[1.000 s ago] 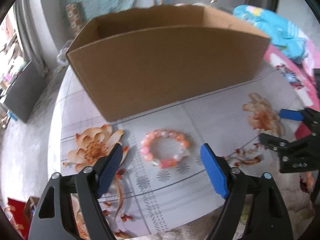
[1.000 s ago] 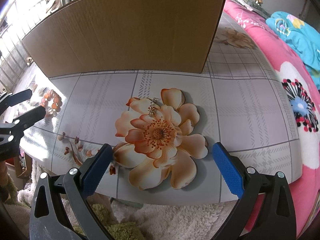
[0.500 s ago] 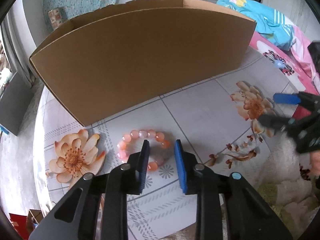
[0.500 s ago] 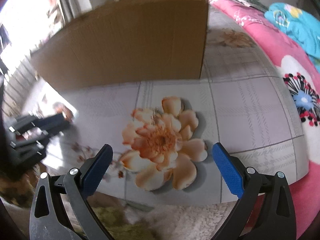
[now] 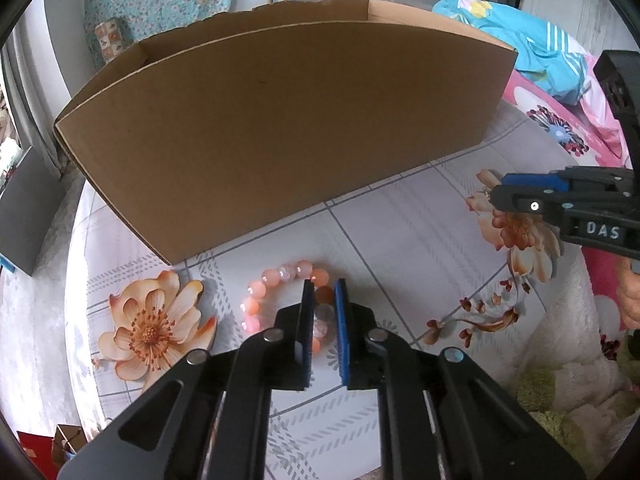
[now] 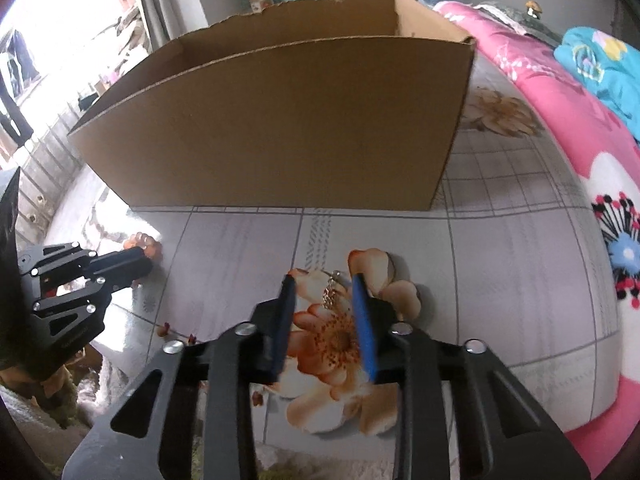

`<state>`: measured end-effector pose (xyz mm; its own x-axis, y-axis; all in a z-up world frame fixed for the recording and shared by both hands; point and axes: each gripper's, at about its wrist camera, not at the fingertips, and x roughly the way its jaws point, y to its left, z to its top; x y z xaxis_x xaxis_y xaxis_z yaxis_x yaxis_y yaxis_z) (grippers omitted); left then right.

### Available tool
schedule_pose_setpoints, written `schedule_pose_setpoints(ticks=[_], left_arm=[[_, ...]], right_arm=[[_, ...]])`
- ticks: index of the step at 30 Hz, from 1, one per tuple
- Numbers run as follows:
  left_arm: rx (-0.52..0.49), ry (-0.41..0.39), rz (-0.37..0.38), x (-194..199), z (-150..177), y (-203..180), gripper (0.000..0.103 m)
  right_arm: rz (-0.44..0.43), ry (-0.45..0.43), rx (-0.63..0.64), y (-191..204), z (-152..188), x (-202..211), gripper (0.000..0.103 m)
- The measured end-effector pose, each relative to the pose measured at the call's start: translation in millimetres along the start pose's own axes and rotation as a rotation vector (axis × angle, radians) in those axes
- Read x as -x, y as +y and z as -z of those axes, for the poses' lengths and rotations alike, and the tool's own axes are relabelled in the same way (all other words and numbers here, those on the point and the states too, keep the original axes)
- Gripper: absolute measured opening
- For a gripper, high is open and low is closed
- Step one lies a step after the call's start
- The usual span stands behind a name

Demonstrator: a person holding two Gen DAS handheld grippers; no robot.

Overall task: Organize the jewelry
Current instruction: 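Close the left gripper on the pink-orange bead bracelet and lift it, then carry the pink-orange bracelet in the left gripper over the cardboard box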

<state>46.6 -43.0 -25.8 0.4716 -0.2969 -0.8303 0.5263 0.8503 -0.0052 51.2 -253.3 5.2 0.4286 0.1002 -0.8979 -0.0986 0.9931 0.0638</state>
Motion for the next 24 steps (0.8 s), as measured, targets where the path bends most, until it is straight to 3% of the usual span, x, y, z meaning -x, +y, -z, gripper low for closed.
schedule_pose_setpoints(ticks=[7, 9, 24], left_arm=[[0.010, -0.008, 0.009, 0, 0, 2, 0.009], [0.014, -0.011, 0.011, 0, 1, 3, 0.009], [0.068, -0.106, 0.021, 40, -1, 16, 0.009]], right_arm=[[0.081, 0.010, 0.072, 13, -2, -10, 0.001], [0.092, 0.008, 0.077, 13, -4, -10, 0.000], [-0.126, -0.154, -0.118, -10, -13, 53, 0.000]])
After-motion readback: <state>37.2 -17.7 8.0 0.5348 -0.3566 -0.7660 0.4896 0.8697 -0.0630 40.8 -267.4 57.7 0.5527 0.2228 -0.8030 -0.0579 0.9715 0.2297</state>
